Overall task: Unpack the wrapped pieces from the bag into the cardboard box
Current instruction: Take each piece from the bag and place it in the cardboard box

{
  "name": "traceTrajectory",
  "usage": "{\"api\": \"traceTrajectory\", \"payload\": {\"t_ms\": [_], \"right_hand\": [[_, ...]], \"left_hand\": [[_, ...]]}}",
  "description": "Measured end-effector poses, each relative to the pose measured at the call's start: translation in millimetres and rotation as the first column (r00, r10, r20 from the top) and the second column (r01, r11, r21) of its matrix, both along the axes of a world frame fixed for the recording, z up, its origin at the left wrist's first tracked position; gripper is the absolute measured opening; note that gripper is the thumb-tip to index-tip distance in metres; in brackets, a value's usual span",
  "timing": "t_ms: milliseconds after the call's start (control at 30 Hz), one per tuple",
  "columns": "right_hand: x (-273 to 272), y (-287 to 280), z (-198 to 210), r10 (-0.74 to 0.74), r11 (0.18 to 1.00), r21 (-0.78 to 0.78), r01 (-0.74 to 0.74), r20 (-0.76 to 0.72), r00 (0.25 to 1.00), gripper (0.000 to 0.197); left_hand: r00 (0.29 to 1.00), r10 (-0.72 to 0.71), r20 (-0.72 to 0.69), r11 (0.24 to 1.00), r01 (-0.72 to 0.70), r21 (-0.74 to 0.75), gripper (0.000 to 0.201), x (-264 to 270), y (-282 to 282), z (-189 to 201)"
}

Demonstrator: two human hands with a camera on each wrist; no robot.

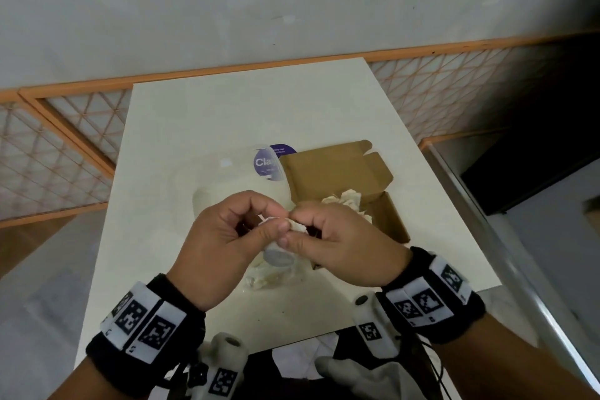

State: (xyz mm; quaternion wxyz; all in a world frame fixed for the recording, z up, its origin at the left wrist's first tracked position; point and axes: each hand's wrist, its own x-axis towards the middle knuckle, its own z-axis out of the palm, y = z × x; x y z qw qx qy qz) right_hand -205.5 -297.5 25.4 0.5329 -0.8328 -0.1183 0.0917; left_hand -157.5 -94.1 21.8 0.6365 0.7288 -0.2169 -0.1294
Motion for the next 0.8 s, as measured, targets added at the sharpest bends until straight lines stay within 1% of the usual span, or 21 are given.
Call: {"api": "traceTrajectory", "payload": {"t_ms": [67, 133, 200, 267, 333, 400, 467, 533, 633, 700, 767, 800], "right_hand": [[-2.7, -10.4, 0.7, -0.021, 0.999, -0.047, 0.022, 0.018, 1.000, 0.024], [-5.6, -30.9, 3.5, -0.058, 0.992, -0.111, 0.060, 0.025, 0.998, 0.020], [-8.5, -59.3, 7.5, -0.144, 0.966, -0.207, 0.154, 0.063, 0.988, 0.016], [-10.2, -88.9, 13.6, -0.257, 0.920, -0.276, 0.277, 0.106, 0.960, 0.009], [-9.4, -113.4, 18.1, -0.341, 0.871, -0.328, 0.366, 0.132, 0.931, 0.013], [-5.1, -133.4, 14.6, -0.399, 0.821, -0.395, 0.413, 0.121, 0.909, 0.008], [1.5, -149.0, 0.3, -0.428, 0.782, -0.467, 0.413, 0.079, 0.900, 0.006], [10.7, -157.9, -21.2, -0.445, 0.762, -0.522, 0.383, 0.008, 0.896, 0.009], [25.1, -159.7, -57.2, -0.436, 0.738, -0.595, 0.319, -0.060, 0.898, 0.011], [34.5, -155.8, -78.5, -0.411, 0.727, -0.635, 0.261, -0.097, 0.907, 0.008], [43.4, -150.5, -94.1, -0.381, 0.680, -0.709, 0.188, -0.123, 0.916, 0.003], [47.6, -147.9, -100.0, -0.370, 0.644, -0.749, 0.157, -0.126, 0.920, 0.006]], "left_hand": [[1.000, 0.003, -0.006, 1.000, -0.003, 0.005, 0.012, -0.8, -1.2, -1.9], [0.999, 0.039, -0.022, 0.999, -0.038, 0.028, 0.016, 0.3, 0.3, -6.1], [0.997, 0.068, -0.039, 0.996, -0.065, 0.062, 0.017, 2.2, 4.6, -12.6], [0.995, 0.075, -0.059, 0.992, -0.068, 0.111, 0.011, 4.4, 9.2, -20.7], [0.994, 0.082, -0.076, 0.979, -0.065, 0.194, 0.004, 8.6, 14.4, -35.6], [0.996, 0.072, -0.052, 0.943, -0.051, 0.329, 0.007, 11.4, 19.6, -52.0], [0.997, 0.061, -0.038, 0.886, -0.036, 0.463, 0.007, 12.8, 24.8, -66.4], [0.997, 0.062, -0.052, 0.837, -0.024, 0.547, 0.007, 13.4, 29.6, -78.3], [0.993, 0.091, -0.071, 0.796, -0.029, 0.605, 0.007, 13.2, 34.2, -88.6], [0.993, 0.095, -0.069, 0.781, -0.031, 0.624, 0.006, 12.4, 35.6, -89.8], [0.994, 0.080, -0.071, 0.767, -0.016, 0.642, 0.006, 11.9, 37.2, -90.2], [0.995, 0.069, -0.067, 0.759, -0.009, 0.651, 0.006, 12.2, 38.1, -90.7]]}}
